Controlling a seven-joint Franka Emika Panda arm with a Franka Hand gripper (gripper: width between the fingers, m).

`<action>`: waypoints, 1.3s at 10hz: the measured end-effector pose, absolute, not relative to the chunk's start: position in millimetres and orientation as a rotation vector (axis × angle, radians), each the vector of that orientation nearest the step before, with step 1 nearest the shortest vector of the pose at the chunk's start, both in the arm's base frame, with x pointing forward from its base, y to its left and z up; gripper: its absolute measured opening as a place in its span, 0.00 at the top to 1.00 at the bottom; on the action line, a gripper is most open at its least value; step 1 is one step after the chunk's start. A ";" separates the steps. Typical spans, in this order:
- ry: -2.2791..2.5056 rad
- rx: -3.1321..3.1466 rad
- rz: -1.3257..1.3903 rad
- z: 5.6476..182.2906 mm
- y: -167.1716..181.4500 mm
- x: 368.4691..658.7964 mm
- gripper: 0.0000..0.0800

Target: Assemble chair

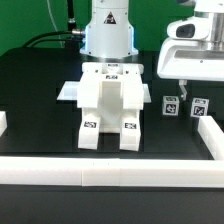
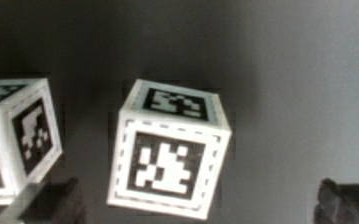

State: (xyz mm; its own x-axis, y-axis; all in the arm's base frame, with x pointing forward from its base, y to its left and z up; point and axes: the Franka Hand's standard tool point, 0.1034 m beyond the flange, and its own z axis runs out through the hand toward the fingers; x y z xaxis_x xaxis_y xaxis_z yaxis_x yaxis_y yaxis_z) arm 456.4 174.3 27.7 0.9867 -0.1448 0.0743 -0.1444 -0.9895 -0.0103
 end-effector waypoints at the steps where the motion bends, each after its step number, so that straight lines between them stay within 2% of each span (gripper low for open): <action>1: 0.226 -3.129 -0.118 25.3 173.5 455.8 0.19; 3: 0.215 -3.137 -0.115 14.4 174.7 451.1 0.19; 6: 0.208 -3.140 -0.111 11.7 174.9 449.6 0.22; 8: 0.208 -3.140 -0.111 11.7 174.8 449.6 0.65; 11: 0.194 -3.141 -0.112 14.6 173.3 451.8 0.64; 12: 0.184 -3.139 -0.103 21.9 173.0 453.7 0.64; 13: 0.145 -3.136 -0.082 38.6 171.0 458.1 0.64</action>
Offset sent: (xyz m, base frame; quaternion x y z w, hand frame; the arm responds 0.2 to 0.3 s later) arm -0.0027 0.0054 -0.0126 -0.0014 0.0163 0.0109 0.9998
